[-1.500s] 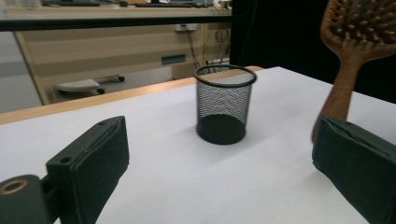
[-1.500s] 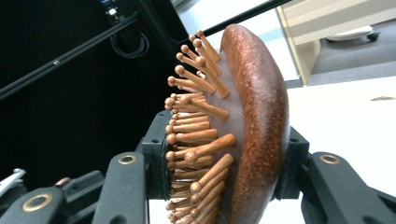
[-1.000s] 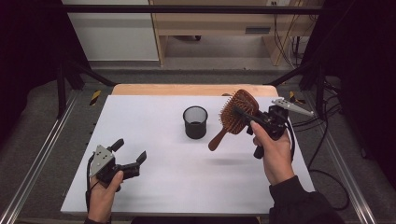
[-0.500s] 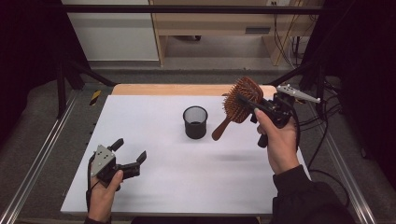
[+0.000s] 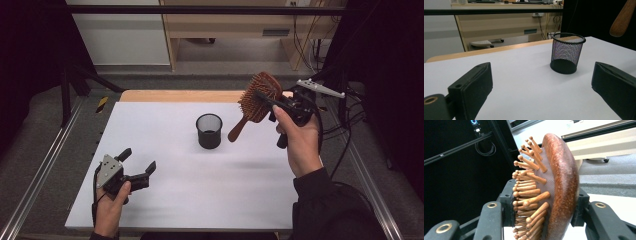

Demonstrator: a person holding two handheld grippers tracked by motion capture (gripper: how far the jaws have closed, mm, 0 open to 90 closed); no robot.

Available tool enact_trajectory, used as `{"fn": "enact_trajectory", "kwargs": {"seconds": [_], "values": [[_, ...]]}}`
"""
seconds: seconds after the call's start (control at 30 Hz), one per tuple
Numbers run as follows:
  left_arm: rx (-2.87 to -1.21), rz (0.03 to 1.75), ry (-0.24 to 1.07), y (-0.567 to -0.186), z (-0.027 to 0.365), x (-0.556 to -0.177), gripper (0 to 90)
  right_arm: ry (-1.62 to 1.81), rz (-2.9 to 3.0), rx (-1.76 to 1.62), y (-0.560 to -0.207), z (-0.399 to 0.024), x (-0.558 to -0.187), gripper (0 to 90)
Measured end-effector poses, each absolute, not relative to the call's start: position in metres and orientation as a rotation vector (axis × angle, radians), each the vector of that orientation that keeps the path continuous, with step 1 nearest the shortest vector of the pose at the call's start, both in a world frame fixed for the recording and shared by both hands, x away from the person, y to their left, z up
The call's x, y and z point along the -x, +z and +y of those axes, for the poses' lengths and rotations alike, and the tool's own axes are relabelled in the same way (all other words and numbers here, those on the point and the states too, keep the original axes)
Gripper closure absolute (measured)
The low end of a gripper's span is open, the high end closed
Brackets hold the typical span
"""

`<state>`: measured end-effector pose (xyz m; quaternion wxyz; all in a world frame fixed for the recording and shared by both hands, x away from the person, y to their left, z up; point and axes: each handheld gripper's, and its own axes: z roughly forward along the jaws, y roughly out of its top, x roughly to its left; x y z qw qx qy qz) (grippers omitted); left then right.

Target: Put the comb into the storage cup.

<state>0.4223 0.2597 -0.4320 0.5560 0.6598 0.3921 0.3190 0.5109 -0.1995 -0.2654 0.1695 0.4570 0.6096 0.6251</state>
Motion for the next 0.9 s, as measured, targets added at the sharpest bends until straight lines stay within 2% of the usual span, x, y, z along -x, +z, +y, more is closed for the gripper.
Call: {"fn": "enact_trajectory", "kwargs": {"seconds": [0.53,0.9], "values": [[-1.553,0.926,0.755,-0.432,0.261,-0.425,3.6,1.808,1.733,-1.262,-0.250,-0.178,-0.537,51.3],[-1.555,0.922,0.749,-0.432,0.261,-0.426,3.6,1.813,1.747,-1.282,-0.257,-0.165,-0.555,51.3]]}}
